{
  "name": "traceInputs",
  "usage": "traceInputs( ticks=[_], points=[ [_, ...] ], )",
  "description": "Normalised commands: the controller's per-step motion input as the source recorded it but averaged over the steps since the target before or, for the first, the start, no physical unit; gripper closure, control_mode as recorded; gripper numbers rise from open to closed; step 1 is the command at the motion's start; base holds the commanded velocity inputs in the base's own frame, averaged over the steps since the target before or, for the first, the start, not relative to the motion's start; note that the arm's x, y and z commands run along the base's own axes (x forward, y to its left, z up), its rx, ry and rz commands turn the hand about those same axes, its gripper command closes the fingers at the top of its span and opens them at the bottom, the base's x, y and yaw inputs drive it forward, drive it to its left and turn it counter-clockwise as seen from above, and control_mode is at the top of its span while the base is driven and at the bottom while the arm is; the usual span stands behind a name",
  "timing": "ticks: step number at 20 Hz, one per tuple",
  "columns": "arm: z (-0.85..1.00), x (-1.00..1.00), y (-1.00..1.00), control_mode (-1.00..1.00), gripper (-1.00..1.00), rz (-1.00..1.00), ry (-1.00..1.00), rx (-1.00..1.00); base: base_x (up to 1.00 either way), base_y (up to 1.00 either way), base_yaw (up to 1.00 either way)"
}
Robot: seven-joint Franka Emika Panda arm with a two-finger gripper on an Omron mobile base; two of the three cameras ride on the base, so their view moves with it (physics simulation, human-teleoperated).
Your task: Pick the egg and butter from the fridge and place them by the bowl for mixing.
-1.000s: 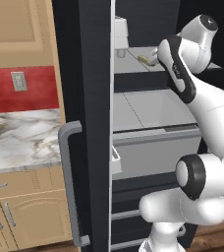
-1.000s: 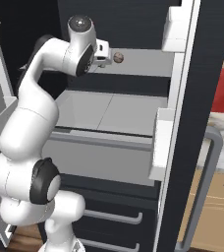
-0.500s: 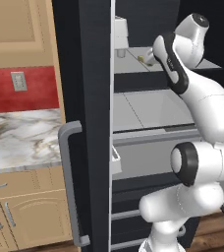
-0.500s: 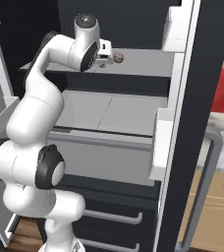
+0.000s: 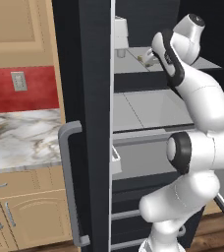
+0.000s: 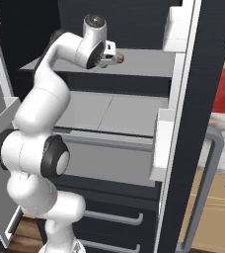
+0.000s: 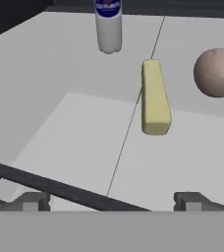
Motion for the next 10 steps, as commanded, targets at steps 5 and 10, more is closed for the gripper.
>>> traceInputs(
  ticks=[5,10],
  points=[
    [-0.09,0.32,-0.12,-1.00,-1.00,0.05,0.00,0.00,0.00,0.00,0.00],
    [-0.04,0.40,-0.06,-1.00,-1.00,0.01,0.00,0.00,0.00,0.00,0.00]
  ],
)
